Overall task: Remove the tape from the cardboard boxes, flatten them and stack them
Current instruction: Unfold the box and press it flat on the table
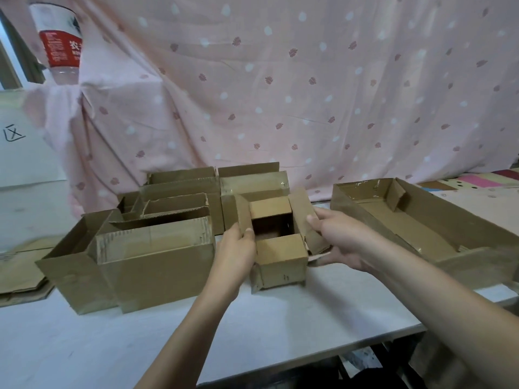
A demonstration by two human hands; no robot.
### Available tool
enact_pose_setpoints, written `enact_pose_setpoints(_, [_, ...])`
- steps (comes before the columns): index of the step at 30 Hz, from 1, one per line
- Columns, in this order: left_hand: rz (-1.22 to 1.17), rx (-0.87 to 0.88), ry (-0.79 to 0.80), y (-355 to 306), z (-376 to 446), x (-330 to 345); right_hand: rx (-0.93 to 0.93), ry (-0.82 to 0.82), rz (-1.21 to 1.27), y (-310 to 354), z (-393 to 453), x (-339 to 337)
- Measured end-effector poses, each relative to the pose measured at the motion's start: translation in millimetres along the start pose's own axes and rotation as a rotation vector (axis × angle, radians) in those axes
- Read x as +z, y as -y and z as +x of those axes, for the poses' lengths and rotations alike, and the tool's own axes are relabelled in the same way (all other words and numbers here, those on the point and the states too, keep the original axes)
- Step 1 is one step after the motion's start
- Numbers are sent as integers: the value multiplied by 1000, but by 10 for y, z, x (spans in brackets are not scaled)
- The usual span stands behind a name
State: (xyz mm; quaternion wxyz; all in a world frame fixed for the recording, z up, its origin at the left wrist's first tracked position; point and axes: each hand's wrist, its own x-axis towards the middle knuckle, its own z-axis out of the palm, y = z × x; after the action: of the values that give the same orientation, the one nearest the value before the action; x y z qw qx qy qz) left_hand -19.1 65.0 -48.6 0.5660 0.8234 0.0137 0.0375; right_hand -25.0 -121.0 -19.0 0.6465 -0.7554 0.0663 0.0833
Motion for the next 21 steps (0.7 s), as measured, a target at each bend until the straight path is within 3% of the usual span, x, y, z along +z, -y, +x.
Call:
enact_pose_setpoints(4, [-24,38,16,102,14,-51,7,4,-152,1,-81,-66])
enact_pose_setpoints(7, [273,151,-74,77,13,-9,-124,-73,-382,-30,-79,-56])
enact_pose_setpoints(12, [799,353,-268,44,41,64,-210,-112,-487,-63,-66,-35])
enact_pose_setpoints(15, [757,279,-191,-65,30,119,-286,-146,-535,-55,-56,-39])
enact_pose_setpoints(19, [877,218,-163,-141,6,166,-411,-243,-664,-42,-106,-15])
enact_pose_setpoints(21, [793,184,-146,-91,32,186,-459,-302,-584,-73,-85,-9])
